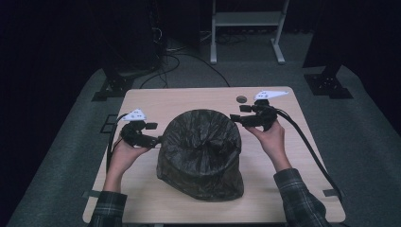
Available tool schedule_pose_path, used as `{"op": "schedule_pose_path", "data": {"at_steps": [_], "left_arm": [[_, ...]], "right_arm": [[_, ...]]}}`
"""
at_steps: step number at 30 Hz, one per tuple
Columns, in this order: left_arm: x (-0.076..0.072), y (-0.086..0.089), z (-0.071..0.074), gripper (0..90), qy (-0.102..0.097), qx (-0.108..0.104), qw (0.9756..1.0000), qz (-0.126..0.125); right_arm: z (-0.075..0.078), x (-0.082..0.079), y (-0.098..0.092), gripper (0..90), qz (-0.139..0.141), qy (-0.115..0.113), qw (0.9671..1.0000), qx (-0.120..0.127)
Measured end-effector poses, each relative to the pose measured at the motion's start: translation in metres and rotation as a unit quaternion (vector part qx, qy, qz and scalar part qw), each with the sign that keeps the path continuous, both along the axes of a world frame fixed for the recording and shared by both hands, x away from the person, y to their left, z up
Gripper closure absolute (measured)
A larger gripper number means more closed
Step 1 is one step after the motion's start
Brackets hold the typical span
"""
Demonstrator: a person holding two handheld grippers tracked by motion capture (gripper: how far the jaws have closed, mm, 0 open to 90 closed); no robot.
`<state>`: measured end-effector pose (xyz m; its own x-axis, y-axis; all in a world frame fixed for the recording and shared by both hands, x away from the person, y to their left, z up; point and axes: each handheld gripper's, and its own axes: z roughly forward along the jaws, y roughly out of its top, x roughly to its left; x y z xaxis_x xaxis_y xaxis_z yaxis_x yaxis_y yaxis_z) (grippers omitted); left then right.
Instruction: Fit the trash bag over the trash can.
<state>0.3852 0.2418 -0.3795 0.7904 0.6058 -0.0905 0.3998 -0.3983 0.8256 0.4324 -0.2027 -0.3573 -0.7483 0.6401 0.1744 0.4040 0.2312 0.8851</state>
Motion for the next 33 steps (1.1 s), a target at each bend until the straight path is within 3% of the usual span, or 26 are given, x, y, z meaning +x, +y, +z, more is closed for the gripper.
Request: {"op": "schedule_pose_path", "data": {"at_steps": [4,7,12,17,21,22,24,28,33], "left_arm": [[-0.018,0.012,0.0,1.2,-0.004,0.002,1.0,-0.005],[-0.035,0.016,-0.003,0.0,-0.006,0.004,0.9997,-0.025],[-0.063,0.016,-0.012,0.0,-0.013,0.031,0.9982,-0.05],[-0.081,0.016,-0.029,0.0,-0.014,0.049,0.9973,-0.053],[-0.09,0.011,-0.048,0.0,-0.007,0.066,0.9961,-0.059],[-0.093,0.008,-0.055,0.0,-0.005,0.086,0.9944,-0.062],[-0.095,0.005,-0.062,0.0,0.002,0.097,0.9931,-0.066],[-0.096,0.0,-0.076,0.0,0.015,0.105,0.9916,-0.073],[-0.095,-0.003,-0.088,0.0,0.028,0.116,0.9896,-0.08]], "right_arm": [[0.02,-0.012,-0.007,17.0,0.009,-0.013,0.9997,0.02],[0.034,-0.023,-0.01,12.7,0.031,-0.029,0.9984,0.038],[0.057,-0.046,-0.007,12.7,0.065,-0.067,0.9949,0.038],[0.071,-0.06,0.002,11.0,0.099,-0.079,0.9914,0.033],[0.08,-0.071,0.015,10.3,0.125,-0.079,0.9889,0.012],[0.081,-0.072,0.018,10.3,0.128,-0.079,0.9885,0.005],[0.083,-0.076,0.026,10.3,0.138,-0.081,0.987,-0.013],[0.084,-0.079,0.04,10.2,0.152,-0.079,0.9841,-0.046],[0.077,-0.078,0.06,10.3,0.178,-0.07,0.9766,-0.097]]}}
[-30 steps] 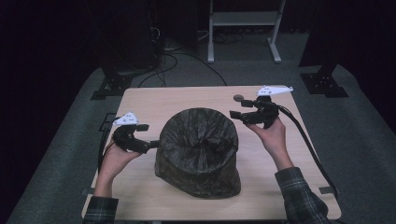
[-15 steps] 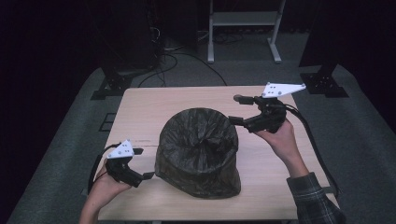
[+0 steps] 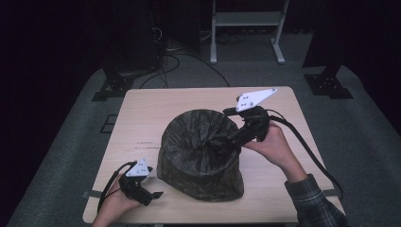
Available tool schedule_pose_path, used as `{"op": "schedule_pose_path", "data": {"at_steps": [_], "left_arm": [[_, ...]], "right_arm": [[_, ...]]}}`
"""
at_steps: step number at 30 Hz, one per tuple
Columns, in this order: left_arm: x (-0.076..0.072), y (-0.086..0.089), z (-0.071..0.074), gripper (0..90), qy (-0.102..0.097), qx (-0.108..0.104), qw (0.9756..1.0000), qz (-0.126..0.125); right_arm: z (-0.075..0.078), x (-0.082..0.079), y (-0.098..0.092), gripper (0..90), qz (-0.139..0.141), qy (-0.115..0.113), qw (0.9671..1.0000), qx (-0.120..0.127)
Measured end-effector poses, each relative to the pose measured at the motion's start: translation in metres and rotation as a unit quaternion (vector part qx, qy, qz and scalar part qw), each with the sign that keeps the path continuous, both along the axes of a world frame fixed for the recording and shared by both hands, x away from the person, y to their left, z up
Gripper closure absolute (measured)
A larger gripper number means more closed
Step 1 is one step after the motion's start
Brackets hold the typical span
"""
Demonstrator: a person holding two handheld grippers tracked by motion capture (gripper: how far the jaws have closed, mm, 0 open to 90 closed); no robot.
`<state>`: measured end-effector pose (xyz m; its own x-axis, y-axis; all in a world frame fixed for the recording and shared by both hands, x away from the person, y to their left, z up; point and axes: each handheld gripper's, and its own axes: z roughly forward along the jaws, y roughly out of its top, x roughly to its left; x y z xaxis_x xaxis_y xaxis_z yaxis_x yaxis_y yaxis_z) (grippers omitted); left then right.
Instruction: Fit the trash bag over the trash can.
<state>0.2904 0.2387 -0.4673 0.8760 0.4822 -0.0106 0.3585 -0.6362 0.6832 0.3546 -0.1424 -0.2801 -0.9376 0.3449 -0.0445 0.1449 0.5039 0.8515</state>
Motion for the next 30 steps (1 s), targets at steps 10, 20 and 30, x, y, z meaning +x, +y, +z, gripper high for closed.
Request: {"op": "schedule_pose_path", "data": {"at_steps": [10,20,30], "left_arm": [[-0.001,0.0,-0.011,0.0,-0.001,0.013,0.9999,-0.008],[-0.002,-0.001,-0.013,0.0,-0.01,0.003,0.9999,-0.01],[-0.002,0.0,-0.015,0.0,-0.017,-0.01,0.9997,-0.014]], "right_arm": [[-0.022,0.005,0.035,10.1,0.036,0.024,0.995,-0.09],[-0.028,0.001,0.055,10.0,0.057,0.025,0.9854,-0.159],[-0.043,0.007,0.075,9.7,0.06,0.092,0.9617,-0.251]]}}
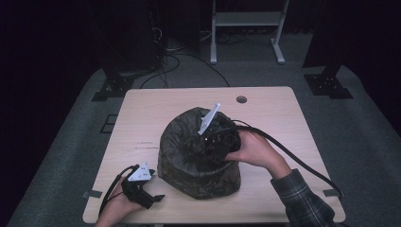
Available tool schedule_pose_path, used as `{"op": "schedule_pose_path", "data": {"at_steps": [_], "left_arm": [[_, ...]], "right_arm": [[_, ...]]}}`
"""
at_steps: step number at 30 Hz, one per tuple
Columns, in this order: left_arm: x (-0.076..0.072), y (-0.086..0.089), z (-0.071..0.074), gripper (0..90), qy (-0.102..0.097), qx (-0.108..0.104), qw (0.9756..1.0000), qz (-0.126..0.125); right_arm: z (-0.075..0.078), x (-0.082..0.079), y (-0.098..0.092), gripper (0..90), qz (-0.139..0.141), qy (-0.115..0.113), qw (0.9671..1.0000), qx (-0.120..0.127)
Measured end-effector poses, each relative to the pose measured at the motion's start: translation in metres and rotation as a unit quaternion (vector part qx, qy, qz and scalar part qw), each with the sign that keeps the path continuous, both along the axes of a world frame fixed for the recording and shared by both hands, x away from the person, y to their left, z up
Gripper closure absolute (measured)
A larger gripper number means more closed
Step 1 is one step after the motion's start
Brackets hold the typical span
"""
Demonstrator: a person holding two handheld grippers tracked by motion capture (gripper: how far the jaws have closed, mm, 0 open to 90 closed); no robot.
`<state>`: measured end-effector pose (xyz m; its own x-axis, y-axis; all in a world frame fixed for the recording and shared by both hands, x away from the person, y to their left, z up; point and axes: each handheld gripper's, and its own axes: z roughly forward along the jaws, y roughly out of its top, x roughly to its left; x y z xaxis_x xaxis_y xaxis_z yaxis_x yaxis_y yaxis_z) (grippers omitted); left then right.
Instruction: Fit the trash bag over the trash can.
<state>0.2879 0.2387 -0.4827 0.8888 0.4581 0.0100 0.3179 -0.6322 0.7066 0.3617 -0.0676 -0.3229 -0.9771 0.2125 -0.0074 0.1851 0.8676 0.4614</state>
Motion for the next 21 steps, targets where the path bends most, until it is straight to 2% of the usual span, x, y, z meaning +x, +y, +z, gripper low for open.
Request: {"op": "schedule_pose_path", "data": {"at_steps": [2,5,7,9,11,14,18,21], "left_arm": [[0.0,0.0,0.0,0.0,0.0,-0.002,1.0,0.0],[0.0,0.0,-0.001,0.0,0.0,-0.003,1.0,-0.001],[0.0,0.0,-0.001,0.0,-0.001,-0.004,1.0,-0.001],[0.0,0.0,-0.001,0.0,-0.001,-0.004,1.0,-0.001],[0.0,0.0,-0.001,0.0,-0.001,-0.004,1.0,0.0],[0.0,0.0,-0.001,0.0,-0.002,-0.003,1.0,0.0],[0.0,0.0,-0.001,0.0,-0.001,-0.004,1.0,0.0],[0.0,0.0,-0.001,0.0,-0.001,-0.004,1.0,0.0]], "right_arm": [[-0.001,0.001,0.001,9.8,0.0,0.01,0.9999,-0.012],[-0.003,0.003,0.003,9.6,-0.003,0.03,0.9984,-0.048],[-0.004,0.003,0.005,9.6,0.002,0.033,0.9972,-0.067],[-0.004,0.002,0.007,9.6,0.004,0.034,0.9968,-0.072],[-0.002,0.002,0.007,9.5,0.0,0.029,0.9974,-0.066],[0.005,0.001,0.005,9.5,-0.003,0.007,0.9987,-0.05],[0.023,0.002,0.0,9.5,-0.008,-0.011,0.9998,0.016],[0.035,0.002,0.001,9.5,-0.016,-0.029,0.9988,0.036]]}}
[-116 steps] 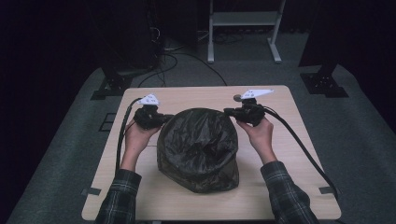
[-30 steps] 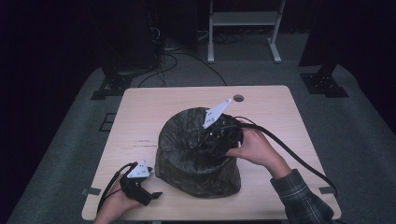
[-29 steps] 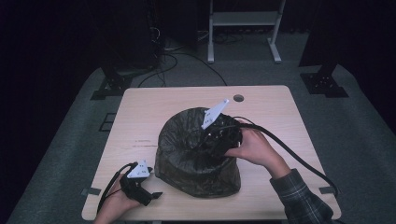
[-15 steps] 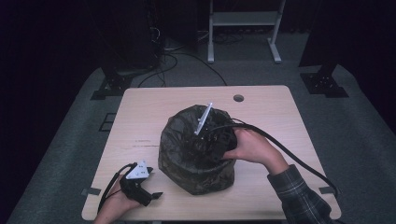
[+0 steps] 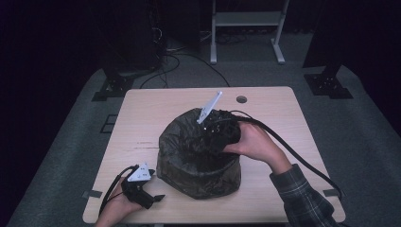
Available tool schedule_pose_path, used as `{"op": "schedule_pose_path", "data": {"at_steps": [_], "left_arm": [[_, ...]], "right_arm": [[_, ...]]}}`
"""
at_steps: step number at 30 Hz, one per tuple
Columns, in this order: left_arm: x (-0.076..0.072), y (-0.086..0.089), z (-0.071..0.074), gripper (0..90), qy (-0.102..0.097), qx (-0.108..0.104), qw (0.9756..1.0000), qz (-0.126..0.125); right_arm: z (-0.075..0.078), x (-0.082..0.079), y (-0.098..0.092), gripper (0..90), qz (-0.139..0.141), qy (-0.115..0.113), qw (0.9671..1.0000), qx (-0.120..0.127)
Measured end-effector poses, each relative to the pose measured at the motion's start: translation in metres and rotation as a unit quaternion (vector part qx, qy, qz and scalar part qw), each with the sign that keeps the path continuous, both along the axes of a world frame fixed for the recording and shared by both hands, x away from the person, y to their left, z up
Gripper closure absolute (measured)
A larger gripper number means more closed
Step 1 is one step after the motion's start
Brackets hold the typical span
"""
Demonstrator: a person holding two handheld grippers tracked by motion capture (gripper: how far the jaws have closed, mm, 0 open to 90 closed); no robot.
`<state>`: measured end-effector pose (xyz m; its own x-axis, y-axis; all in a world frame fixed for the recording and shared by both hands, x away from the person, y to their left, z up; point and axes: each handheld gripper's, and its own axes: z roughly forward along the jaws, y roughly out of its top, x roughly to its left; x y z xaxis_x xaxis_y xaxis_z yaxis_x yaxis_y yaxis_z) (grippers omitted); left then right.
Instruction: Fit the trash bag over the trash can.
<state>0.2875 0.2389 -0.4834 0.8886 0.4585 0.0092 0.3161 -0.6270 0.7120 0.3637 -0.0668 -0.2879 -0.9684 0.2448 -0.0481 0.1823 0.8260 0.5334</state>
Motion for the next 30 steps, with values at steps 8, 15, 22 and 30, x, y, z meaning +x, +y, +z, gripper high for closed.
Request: {"op": "schedule_pose_path", "data": {"at_steps": [8,15,22,30], "left_arm": [[0.0,0.0,0.0,0.0,0.0,0.0,1.0,0.0],[0.0,0.0,0.0,0.0,0.0,0.0,1.0,0.0],[0.0,0.0,0.0,0.0,0.0,0.0,1.0,0.0],[0.0,0.0,0.0,0.0,0.0,0.0,1.0,0.0]], "right_arm": [[0.006,0.005,0.032,9.4,0.018,-0.002,0.9997,0.014],[-0.01,0.016,0.063,9.4,0.022,0.014,0.9996,-0.012],[-0.033,0.02,0.083,9.2,0.035,0.023,0.9973,-0.06],[-0.052,0.019,0.093,9.3,0.046,0.039,0.9929,-0.103]]}}
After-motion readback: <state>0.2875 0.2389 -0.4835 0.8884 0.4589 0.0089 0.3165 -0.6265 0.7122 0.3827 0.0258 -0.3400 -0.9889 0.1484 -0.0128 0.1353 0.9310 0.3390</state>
